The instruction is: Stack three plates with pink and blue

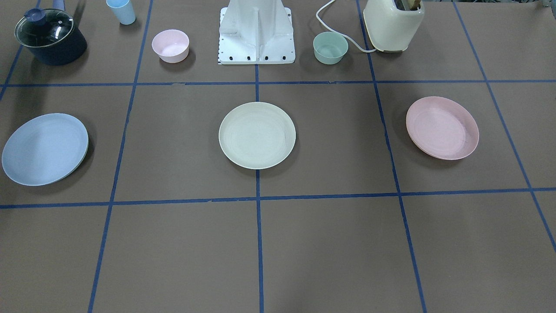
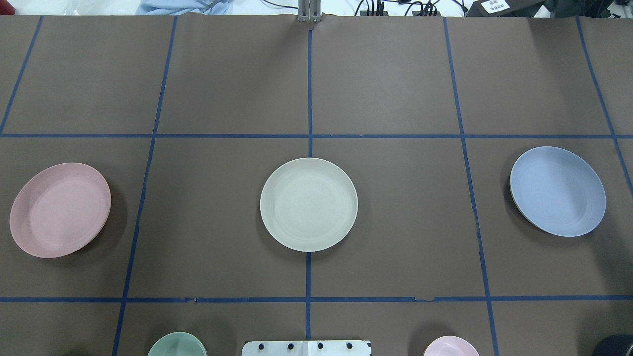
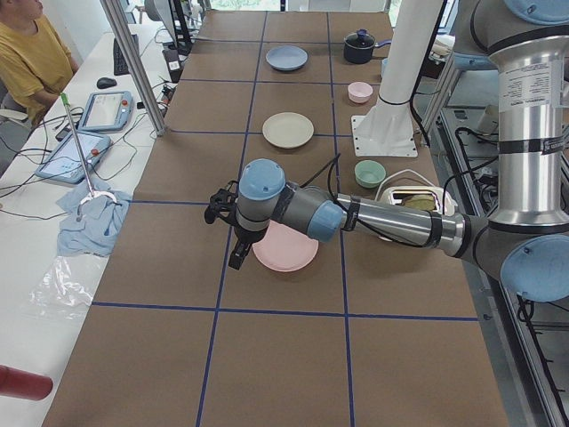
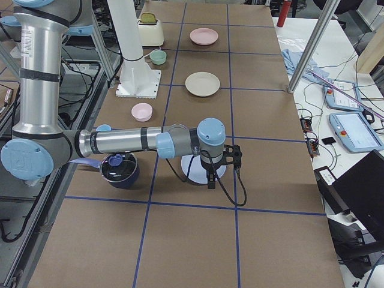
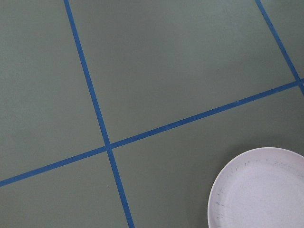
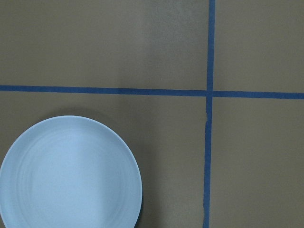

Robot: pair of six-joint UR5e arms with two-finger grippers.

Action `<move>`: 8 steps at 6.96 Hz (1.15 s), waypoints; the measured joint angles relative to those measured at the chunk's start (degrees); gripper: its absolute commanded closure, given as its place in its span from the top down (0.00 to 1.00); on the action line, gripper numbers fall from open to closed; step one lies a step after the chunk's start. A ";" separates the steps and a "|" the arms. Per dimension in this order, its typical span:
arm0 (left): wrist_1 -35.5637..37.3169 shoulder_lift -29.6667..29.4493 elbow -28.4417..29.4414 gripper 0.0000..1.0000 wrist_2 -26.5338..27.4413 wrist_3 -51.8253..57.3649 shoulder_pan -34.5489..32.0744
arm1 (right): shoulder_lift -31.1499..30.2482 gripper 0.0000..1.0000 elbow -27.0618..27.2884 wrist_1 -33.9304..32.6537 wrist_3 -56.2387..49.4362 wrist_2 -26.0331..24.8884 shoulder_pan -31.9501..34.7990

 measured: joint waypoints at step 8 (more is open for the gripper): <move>-9.72 -3.10 18.72 0.95 -4.99 -5.45 16.12 | -0.06 1.00 0.31 6.44 6.75 3.27 -3.04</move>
